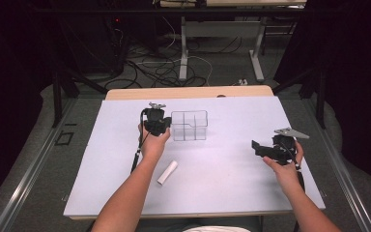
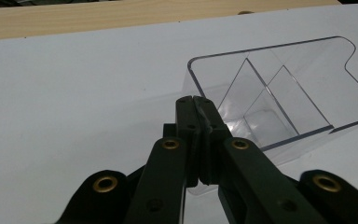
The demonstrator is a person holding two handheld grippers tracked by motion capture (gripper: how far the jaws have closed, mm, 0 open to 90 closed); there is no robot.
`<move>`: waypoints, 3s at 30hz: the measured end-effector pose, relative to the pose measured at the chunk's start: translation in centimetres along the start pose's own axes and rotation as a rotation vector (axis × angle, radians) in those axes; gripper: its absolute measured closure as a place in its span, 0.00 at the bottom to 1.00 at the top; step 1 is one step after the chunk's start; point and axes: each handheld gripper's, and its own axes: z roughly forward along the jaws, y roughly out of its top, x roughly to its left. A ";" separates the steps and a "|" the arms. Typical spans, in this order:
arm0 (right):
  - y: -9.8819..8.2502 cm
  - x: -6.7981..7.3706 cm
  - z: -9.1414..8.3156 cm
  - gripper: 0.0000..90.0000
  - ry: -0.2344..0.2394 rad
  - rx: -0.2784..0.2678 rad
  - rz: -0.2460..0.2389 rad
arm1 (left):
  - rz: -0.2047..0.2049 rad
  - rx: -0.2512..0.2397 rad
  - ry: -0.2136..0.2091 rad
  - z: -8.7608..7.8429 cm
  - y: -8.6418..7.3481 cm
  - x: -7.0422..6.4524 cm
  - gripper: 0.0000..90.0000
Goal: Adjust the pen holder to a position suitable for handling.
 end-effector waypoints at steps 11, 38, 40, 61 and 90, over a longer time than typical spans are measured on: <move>0.0 0.0 0.0 0.08 0.007 -0.003 -0.001 | -0.010 0.010 -0.008 0.3 0.2 -0.5 1.00; -0.1 -0.2 0.0 0.08 0.000 -0.004 0.007 | 0.020 0.019 -0.031 -0.5 0.1 0.3 0.83; -0.1 -0.2 0.0 0.08 -0.002 -0.003 0.007 | 0.027 0.024 -0.035 -0.8 0.1 0.4 0.80; -0.2 -0.1 0.1 0.08 0.001 0.000 -0.001 | 0.030 0.077 -0.131 -3.1 -2.2 0.9 0.45; -0.2 -0.1 0.1 0.08 0.003 0.009 0.012 | 0.165 0.139 -0.219 -6.1 -6.2 0.5 0.31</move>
